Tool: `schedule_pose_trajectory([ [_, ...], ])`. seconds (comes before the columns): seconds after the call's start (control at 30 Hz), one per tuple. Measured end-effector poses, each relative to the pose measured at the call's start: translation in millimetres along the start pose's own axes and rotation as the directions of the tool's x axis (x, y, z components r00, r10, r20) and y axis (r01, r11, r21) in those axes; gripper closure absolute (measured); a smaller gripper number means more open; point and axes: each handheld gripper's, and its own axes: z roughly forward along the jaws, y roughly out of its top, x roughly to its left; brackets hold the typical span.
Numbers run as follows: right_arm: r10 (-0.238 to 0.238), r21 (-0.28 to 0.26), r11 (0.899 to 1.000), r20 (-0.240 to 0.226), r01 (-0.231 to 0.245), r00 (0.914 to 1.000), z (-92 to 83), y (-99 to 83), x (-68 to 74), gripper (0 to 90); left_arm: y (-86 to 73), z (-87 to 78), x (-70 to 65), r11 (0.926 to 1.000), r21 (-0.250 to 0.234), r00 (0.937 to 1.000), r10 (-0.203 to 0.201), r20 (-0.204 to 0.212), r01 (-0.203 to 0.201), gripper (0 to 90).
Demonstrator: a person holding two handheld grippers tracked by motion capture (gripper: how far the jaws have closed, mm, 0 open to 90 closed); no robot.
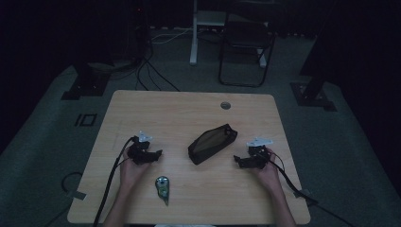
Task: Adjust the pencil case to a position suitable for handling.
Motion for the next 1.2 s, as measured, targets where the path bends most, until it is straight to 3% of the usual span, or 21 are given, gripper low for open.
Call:
schedule_pose_trajectory([
  [0.1,0.001,-0.004,1.000,0.000,-0.001,1.0000,-0.9,-0.6,-1.0,15.8,2.3,-7.5,-4.3,0.9994,-0.033,0.9999,0.014,0.008,-0.013,32.3],
  [0.27,0.037,-0.006,0.999,0.005,-0.037,0.9993,-5.3,0.4,-5.0,30.9,6.3,-22.4,-10.1,0.9956,-0.093,0.9994,0.016,0.030,-0.013,33.4],
  [0.47,0.047,-0.031,0.998,0.018,-0.046,0.9987,-11.8,6.1,-9.3,42.8,8.8,-36.1,-20.1,0.9909,-0.125,0.9980,0.055,0.031,-0.051,34.3],
  [0.7,0.080,-0.081,0.994,0.040,-0.077,0.9960,-15.3,21.9,-19.9,52.7,10.6,-45.6,-35.8,0.9852,-0.151,0.9940,0.092,0.060,-0.082,39.3],
  [1.2,0.140,-0.114,0.985,0.062,-0.132,0.9883,0.2,67.2,-43.3,56.2,14.9,-38.1,-65.4,0.9804,-0.137,0.9799,0.159,0.121,-0.142,40.5],
])
